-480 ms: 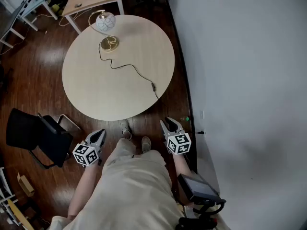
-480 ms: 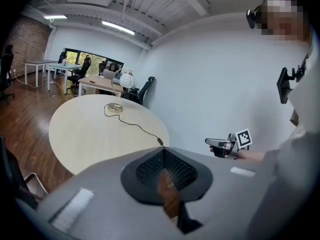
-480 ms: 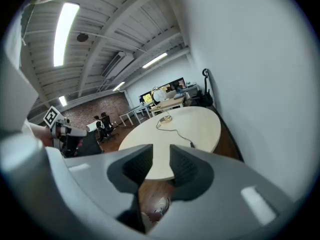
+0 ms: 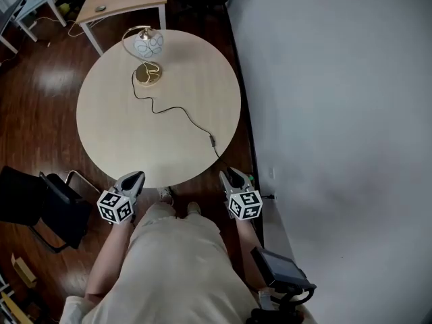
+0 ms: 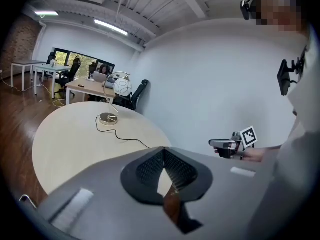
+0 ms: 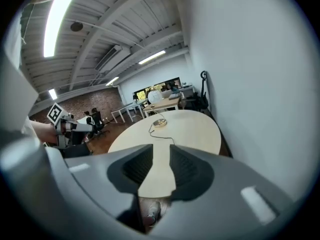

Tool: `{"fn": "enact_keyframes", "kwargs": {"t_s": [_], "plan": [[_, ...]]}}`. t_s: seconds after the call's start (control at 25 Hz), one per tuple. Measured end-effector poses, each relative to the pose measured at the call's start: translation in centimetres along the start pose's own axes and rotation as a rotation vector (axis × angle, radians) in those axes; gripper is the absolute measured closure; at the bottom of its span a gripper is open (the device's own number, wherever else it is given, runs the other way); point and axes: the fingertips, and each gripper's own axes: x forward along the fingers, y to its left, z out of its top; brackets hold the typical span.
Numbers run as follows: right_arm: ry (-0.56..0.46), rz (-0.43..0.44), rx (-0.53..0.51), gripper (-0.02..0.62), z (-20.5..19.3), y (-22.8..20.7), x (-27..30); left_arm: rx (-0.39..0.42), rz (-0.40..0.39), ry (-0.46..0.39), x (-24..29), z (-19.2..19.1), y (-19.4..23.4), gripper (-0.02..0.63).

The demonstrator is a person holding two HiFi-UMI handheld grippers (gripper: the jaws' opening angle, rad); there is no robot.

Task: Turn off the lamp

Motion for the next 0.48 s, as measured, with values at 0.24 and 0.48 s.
{"fn": "enact_keyframes", "kwargs": {"t_s": [0.24,0.48], "plan": [[0.047,-0.095,-0.005,0.499,1.7,0.0,2.6,0.012,-0.050,0.010,1.4,1.9,2.9,0.604],[0.088,-0.160,0.000,0.509,2.1,0.4,4.5,0.008,-0.090,0.013,2.7,3.3,5.8,0.606]]}}
